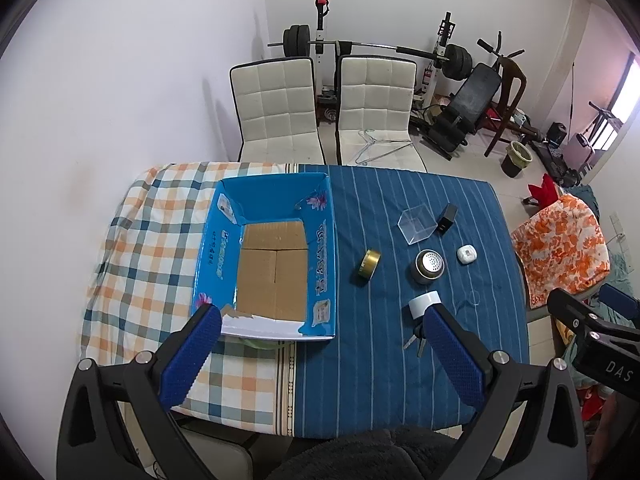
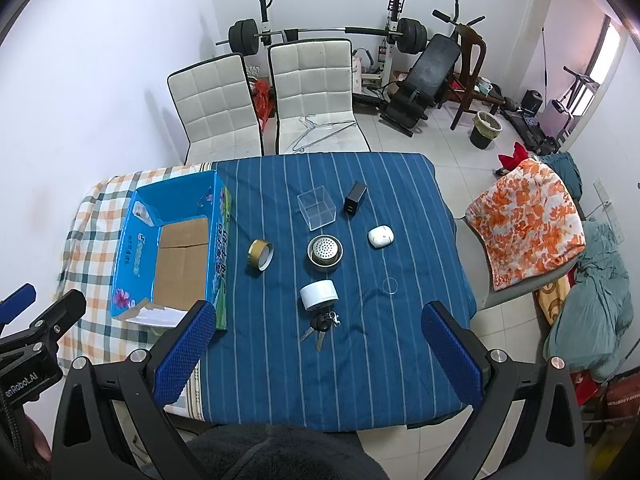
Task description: Organize rigid objects
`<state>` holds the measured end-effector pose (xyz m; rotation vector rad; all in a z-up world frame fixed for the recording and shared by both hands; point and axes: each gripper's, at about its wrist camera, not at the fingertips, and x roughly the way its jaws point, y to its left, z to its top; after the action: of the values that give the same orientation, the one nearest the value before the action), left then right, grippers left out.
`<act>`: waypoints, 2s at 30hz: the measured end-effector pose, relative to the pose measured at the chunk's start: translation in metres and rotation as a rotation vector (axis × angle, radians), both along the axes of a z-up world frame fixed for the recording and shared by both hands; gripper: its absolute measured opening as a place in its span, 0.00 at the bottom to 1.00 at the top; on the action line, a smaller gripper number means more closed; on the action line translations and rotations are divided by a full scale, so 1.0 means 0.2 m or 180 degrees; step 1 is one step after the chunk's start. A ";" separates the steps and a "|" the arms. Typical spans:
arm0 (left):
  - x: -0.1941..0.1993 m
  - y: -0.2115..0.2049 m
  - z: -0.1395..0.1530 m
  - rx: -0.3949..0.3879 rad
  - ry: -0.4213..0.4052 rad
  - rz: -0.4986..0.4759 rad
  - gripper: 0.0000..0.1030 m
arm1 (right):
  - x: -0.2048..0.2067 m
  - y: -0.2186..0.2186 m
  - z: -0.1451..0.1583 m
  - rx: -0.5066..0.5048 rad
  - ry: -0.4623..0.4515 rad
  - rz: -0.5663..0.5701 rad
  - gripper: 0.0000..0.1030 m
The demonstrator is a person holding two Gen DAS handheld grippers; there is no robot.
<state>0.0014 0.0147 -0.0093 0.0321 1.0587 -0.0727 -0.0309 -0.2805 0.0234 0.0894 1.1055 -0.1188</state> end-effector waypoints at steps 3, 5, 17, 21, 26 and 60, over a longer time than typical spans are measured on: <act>0.01 0.00 0.00 -0.0002 -0.0005 -0.0011 1.00 | 0.00 0.00 0.00 0.0005 -0.0003 0.0002 1.00; 0.02 -0.01 0.00 -0.0002 -0.0003 -0.0012 1.00 | 0.01 0.00 -0.01 0.0004 0.0007 0.0004 1.00; 0.15 -0.06 -0.07 -0.0053 0.0046 -0.0042 1.00 | 0.09 -0.08 -0.12 0.0140 0.0033 -0.0118 1.00; 0.25 -0.11 -0.18 -0.0093 0.0120 -0.0129 1.00 | 0.16 -0.19 -0.23 0.0182 0.0077 -0.0251 1.00; 0.41 -0.26 -0.39 -0.0024 0.0159 -0.0381 1.00 | 0.32 -0.37 -0.49 0.0353 0.0303 -0.0433 1.00; 0.96 -0.52 -1.85 0.0329 0.1621 -0.0201 0.24 | 1.21 -0.45 -1.89 0.1428 0.1364 -0.0277 0.85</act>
<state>0.1932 -0.0884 -0.3791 0.1464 1.5703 -0.0855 0.2103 -0.3699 -0.3540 0.5335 1.5428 0.0378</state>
